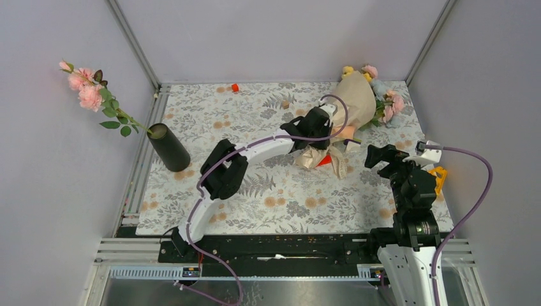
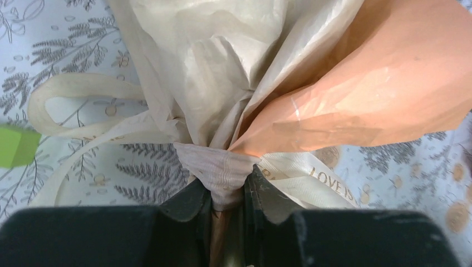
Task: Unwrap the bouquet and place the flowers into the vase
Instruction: Pick up the fake flower at the center of the board.
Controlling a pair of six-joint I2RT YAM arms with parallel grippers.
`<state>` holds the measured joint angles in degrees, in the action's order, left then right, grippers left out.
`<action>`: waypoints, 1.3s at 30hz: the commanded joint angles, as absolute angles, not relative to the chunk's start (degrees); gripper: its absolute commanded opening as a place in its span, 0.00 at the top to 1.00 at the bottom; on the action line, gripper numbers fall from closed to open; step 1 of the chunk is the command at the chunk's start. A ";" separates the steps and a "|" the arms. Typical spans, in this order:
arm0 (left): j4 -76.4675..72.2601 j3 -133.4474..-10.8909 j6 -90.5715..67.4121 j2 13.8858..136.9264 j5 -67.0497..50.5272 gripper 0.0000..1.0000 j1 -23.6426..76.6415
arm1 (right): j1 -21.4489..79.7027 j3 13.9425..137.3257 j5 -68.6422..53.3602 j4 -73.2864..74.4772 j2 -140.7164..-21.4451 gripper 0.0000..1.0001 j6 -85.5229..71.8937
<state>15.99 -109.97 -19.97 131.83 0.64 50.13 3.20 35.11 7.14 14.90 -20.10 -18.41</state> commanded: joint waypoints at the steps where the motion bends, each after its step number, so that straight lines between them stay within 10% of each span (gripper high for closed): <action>1: 3.42 -104.84 -24.38 120.97 -2.22 1.00 49.39 | 2.99 34.28 3.10 12.65 -21.04 0.00 -21.78; 22: -26.79 -64.85 -37.05 86.46 -6.60 1.00 43.95 | 3.08 26.58 -31.41 -22.88 -32.89 0.00 -46.07; 39: -34.30 -54.70 -48.56 72.16 -8.90 1.00 43.81 | 19.05 31.49 -28.70 -46.87 -54.76 0.00 -54.66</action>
